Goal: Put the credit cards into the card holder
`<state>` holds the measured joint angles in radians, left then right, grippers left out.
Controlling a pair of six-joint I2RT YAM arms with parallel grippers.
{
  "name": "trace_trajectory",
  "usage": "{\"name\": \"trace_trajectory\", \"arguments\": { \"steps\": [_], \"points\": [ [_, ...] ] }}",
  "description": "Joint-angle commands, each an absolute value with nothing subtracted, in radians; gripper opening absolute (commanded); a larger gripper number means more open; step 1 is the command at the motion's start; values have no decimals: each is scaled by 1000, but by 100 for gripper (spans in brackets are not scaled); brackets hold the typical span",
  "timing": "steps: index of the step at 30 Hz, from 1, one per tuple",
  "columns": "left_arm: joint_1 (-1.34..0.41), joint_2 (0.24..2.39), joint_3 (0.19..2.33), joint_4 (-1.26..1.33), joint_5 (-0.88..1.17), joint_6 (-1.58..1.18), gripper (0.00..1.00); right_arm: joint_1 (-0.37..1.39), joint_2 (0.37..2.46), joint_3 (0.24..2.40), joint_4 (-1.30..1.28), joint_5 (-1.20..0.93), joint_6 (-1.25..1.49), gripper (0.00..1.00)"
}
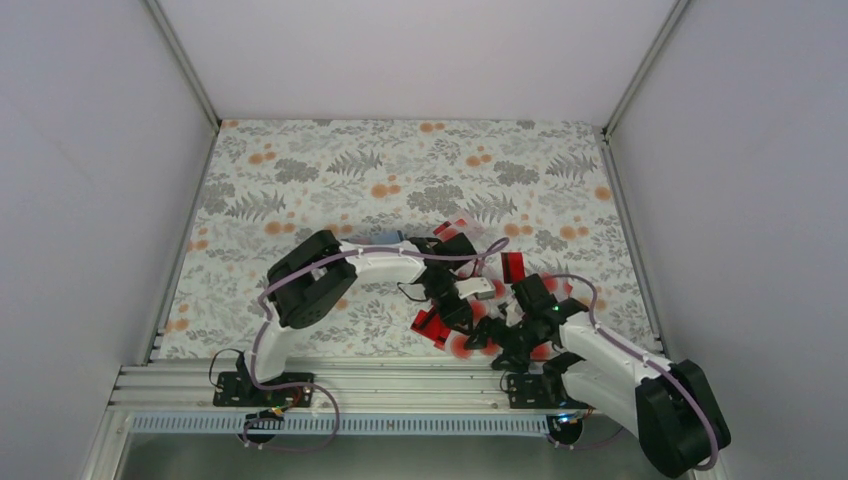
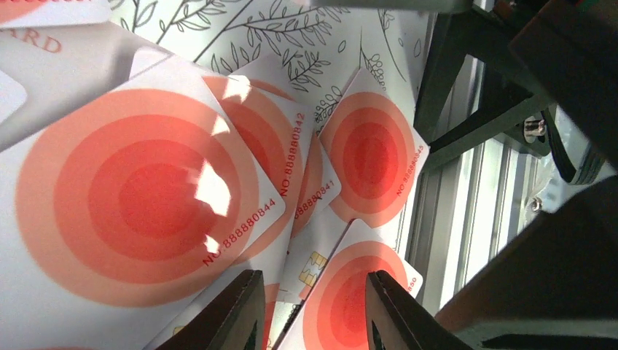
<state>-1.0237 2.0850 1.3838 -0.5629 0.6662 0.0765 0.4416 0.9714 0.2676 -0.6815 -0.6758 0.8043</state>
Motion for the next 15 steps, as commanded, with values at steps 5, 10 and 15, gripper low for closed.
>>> {"name": "trace_trajectory", "arguments": {
  "steps": [5, 10, 15],
  "points": [
    [-1040, 2138, 1399, -577, 662, 134, 35, 430, 894, 249, -613, -660, 817, 86],
    [-1041, 2148, 1390, -571, 662, 137, 35, 429, 864, 267, -631, -650, 818, 83],
    [-1041, 2151, 1383, -566, 666, 137, 35, 429, 853, 293, -655, -637, 813, 79]
  ]
}}
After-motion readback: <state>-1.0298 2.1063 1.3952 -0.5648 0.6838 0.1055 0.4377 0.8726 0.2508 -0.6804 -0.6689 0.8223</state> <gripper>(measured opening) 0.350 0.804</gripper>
